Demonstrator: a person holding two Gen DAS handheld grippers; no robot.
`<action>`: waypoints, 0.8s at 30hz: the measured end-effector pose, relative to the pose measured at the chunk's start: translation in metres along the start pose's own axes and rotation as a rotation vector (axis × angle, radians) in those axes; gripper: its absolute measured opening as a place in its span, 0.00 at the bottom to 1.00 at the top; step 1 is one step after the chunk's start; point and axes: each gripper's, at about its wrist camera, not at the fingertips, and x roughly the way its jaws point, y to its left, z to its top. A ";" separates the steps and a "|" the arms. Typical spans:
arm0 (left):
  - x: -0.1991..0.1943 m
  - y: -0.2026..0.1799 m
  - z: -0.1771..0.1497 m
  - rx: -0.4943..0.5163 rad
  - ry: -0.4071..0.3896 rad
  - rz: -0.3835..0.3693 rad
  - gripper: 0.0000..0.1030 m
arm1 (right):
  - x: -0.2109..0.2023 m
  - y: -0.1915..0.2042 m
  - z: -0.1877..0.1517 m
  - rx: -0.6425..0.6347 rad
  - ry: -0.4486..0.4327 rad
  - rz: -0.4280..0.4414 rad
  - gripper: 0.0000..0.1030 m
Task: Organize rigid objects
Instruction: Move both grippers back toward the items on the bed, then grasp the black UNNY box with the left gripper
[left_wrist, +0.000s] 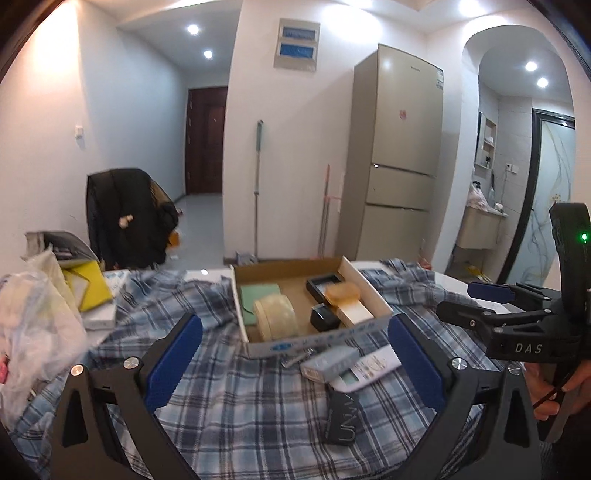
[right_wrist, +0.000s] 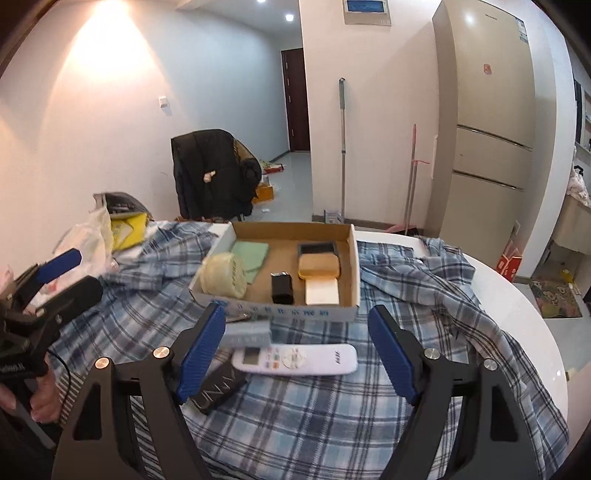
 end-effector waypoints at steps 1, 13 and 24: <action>0.004 0.000 -0.002 -0.003 0.017 -0.012 0.91 | 0.000 -0.001 -0.003 -0.003 -0.003 -0.002 0.76; 0.049 -0.021 -0.023 0.020 0.246 -0.132 0.30 | 0.006 -0.015 -0.018 -0.013 -0.050 -0.035 0.76; 0.086 -0.039 -0.052 0.115 0.412 -0.185 0.14 | 0.017 -0.029 -0.028 0.012 -0.017 -0.023 0.76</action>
